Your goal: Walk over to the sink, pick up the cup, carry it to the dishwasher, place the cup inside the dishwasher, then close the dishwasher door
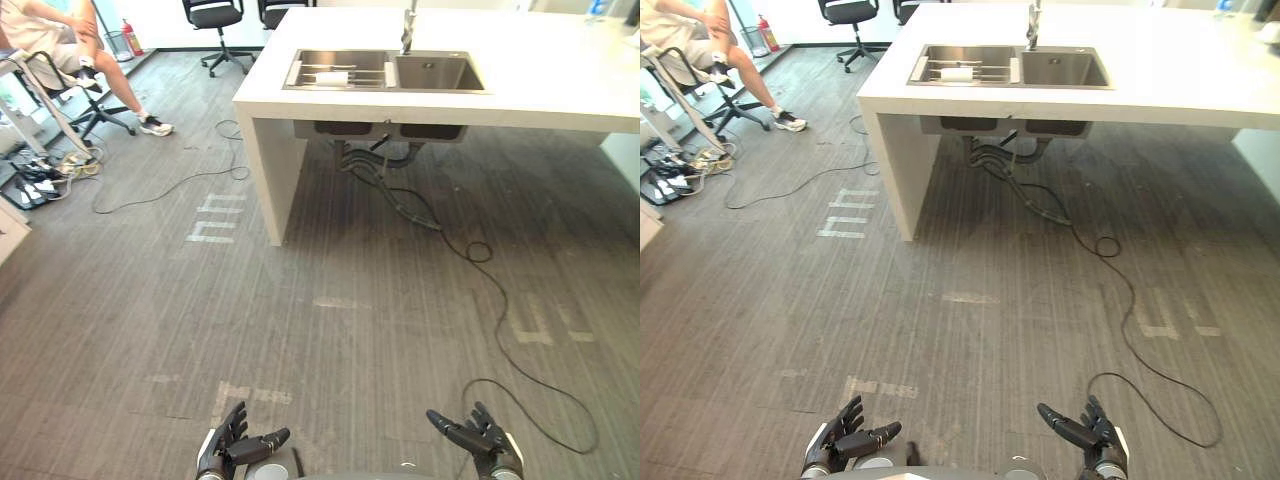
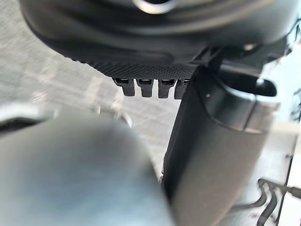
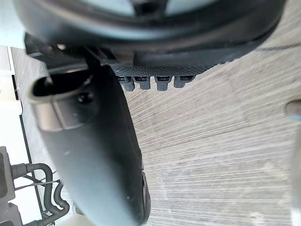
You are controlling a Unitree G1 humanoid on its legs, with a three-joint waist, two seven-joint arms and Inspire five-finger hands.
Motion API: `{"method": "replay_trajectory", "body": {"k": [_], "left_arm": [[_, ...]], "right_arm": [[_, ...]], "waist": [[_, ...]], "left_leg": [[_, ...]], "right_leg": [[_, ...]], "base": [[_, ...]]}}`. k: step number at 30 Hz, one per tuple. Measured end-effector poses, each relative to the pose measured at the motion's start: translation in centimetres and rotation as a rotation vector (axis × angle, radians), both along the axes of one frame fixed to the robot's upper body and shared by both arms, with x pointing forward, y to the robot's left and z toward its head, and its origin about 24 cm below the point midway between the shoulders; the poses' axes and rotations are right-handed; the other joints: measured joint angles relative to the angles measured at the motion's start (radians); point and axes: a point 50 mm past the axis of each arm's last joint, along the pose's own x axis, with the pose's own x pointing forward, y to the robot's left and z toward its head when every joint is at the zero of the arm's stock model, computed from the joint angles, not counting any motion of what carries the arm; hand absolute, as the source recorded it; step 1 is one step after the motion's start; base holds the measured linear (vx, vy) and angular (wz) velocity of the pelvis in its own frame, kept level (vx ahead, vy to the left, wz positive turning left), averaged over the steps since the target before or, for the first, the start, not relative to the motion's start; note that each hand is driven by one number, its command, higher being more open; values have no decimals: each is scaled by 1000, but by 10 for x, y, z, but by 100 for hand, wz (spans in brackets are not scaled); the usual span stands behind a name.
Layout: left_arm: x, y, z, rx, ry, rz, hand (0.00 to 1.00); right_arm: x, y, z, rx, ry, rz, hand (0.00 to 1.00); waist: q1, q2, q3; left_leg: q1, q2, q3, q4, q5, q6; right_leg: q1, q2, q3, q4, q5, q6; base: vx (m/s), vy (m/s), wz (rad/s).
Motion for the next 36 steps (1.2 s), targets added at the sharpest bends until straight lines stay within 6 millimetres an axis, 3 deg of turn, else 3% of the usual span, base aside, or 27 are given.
{"method": "replay_trajectory", "body": {"k": [1,2,3,4,7,8,10,11,12,15,17,18,19,21,22,23,24,25,26,27,29,31,32,34,36], "left_arm": [[-2,-1,0,-11,-7,18,100],[-4,-2,0,-18,-7,31,100],[-7,-2,0,-25,-2,46,100],[-8,5,1,-28,-11,68,100],[1,11,6,-20,-47,69,100],[5,12,7,-17,-55,63,100],[5,10,6,-6,-49,66,100],[2,10,5,5,-34,74,100],[1,11,5,17,-26,65,100],[2,10,5,23,-19,51,100],[11,10,6,27,-36,49,100],[17,10,8,27,-52,44,100],[21,10,9,27,-60,43,100],[23,11,10,29,-70,43,100],[21,10,9,29,-66,44,100],[20,10,9,27,-63,45,100],[19,5,7,16,-59,50,100],[15,1,6,4,-52,56,100],[15,1,5,3,-51,56,100],[14,-3,4,0,-45,55,100],[10,-11,0,-9,-21,44,100],[9,-11,0,8,-18,31,100],[9,-10,0,11,-22,31,100],[11,-9,1,23,-34,19,100],[16,-8,3,35,-53,26,100]], "right_arm": [[-3,4,1,-13,3,47,100],[-2,6,1,-14,0,67,100],[-1,12,0,-6,-2,92,100],[3,26,-2,23,-16,105,100],[4,35,-3,44,-26,107,100],[8,36,-3,47,-31,117,100],[12,39,-4,62,-33,131,100],[15,43,-7,81,-23,144,100],[12,45,-9,92,-10,156,100],[9,45,-10,97,-1,169,100],[12,44,-8,88,-24,177,100],[9,43,-7,82,-28,175,100],[7,43,-8,82,-25,173,100],[-2,46,-9,91,-10,167,100],[-5,49,-10,99,-7,165,100],[-5,50,-10,101,-7,164,100],[-2,49,-10,101,-13,166,100],[3,45,-7,86,-31,176,100],[5,44,-6,84,-37,178,100],[17,42,-3,76,-64,186,100],[24,36,-1,61,-72,193,100],[19,29,-2,54,-38,185,100],[17,27,-3,52,-25,183,100],[15,20,-2,41,-15,169,100],[16,13,0,22,-27,134,100]], "waist": [[18,14,6],[26,19,6],[38,13,4],[42,-29,-1],[47,-75,-20],[46,-79,-22],[48,-78,-22],[46,-73,-19],[46,-68,-19],[44,-57,-15],[37,-50,-13],[30,-46,-11],[29,-46,-11],[30,-46,-11],[28,-49,-11],[26,-49,-11],[23,-28,-14],[24,-12,-39],[24,-9,-40],[23,-1,-39],[19,19,-46],[14,32,-41],[14,30,-40],[14,26,-37],[12,19,-24]], "left_leg": [[-29,23,4,-80,114,-6],[-32,44,10,-68,154,9],[-31,64,18,1,215,64],[-51,51,36,122,118,116],[-79,21,56,225,5,136],[-82,8,58,276,-52,145],[-50,-2,70,314,-117,143],[-4,-4,71,307,-145,137],[50,-3,67,283,-158,132],[153,5,65,196,-151,131],[200,26,44,148,-151,108],[209,42,18,145,-160,91],[216,49,7,145,-165,82],[264,65,-20,149,-192,34],[305,68,-38,153,-214,-4],[321,70,-43,152,-223,-18],[349,94,-53,147,-237,-45],[352,123,-60,153,-238,-66],[344,126,-63,167,-232,-75],[300,159,-82,260,-190,-97],[205,224,-126,456,-68,-52],[139,271,-155,607,-13,-25],[129,266,-151,610,-27,-24],[107,206,-127,524,-67,-30],[80,97,-82,291,-89,-23]], "right_leg": [[35,4,28,36,-47,53],[44,6,46,66,-78,65],[52,-3,79,112,-122,75],[62,-38,142,144,-176,87],[57,-85,191,193,-195,109],[8,-108,227,335,-184,122],[-79,-148,288,558,-95,135],[-127,-152,304,671,-85,146],[-157,-144,278,704,-97,133],[-230,-90,186,555,-125,116],[-297,-46,124,346,-108,112],[-331,-27,115,224,-55,107],[-345,-24,115,171,-13,96],[-357,-19,114,69,123,72],[-354,-29,119,94,184,25],[-353,-32,126,122,203,6],[-363,-28,124,198,186,12],[-375,-10,112,237,124,-2],[-377,-6,109,246,109,-8],[-374,9,105,262,72,-27],[-330,44,81,251,32,-35],[-218,86,44,171,16,-46],[-188,91,39,142,17,-48],[-120,92,33,64,29,-44],[-52,68,33,-20,41,-34]], "base": [[386,217,-40],[405,249,-64],[362,233,-56],[359,214,-41],[372,180,-5],[527,231,0],[422,175,-9],[380,128,-15],[442,124,-9],[368,47,-2],[276,-31,23],[236,-58,45],[320,-98,51],[454,-194,43],[497,-267,41],[515,-333,42],[409,-295,24],[407,-275,15],[383,-277,2],[362,-295,-3],[294,-275,7],[323,-255,32],[386,-254,26],[274,-126,7],[293,-51,4]]}}
